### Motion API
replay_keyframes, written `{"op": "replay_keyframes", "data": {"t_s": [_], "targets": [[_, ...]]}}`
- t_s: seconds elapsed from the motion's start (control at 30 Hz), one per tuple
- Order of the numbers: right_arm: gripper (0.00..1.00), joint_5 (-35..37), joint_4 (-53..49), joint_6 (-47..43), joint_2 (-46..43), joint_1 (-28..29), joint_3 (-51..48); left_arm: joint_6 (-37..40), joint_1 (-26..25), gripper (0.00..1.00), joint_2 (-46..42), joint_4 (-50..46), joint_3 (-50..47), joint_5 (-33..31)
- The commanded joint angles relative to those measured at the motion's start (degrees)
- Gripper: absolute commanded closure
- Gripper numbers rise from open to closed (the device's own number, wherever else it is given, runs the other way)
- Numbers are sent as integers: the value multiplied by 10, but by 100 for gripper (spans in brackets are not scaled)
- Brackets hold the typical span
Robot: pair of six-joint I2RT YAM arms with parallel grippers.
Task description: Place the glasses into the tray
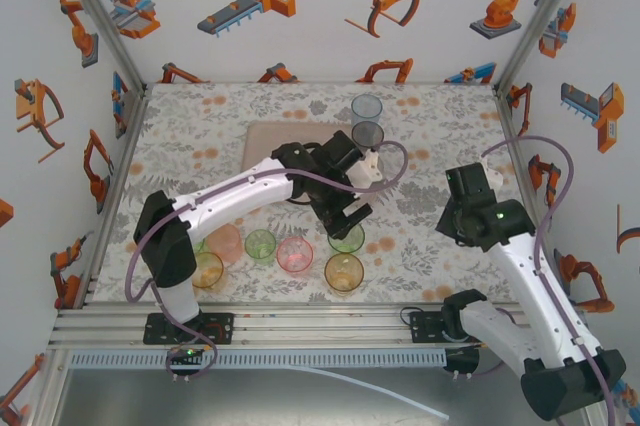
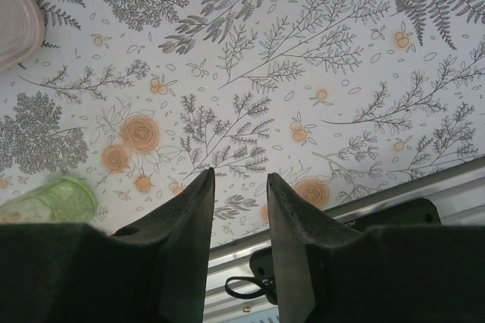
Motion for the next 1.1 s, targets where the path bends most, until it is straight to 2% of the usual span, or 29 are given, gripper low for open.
{"op": "replay_keyframes", "data": {"t_s": [0.0,0.37,0.5,0.57,1.07], "targets": [[65,4,0,7,-10,-3,-9,-8,-7,24,4,13,-3,-18],[65,0,9,5,-20,-4,-22,-11,-24,36,22,15,-6,-50],[66,1,11,3,-20,-4,-23,-12,-29,45,25,14,-5,-61],[66,0,12,3,-20,-4,-24,-12,-30,46,27,14,-5,-67],[66,-3,16,1,-18,-4,-26,-16,-34,64,31,16,-6,-82]]}}
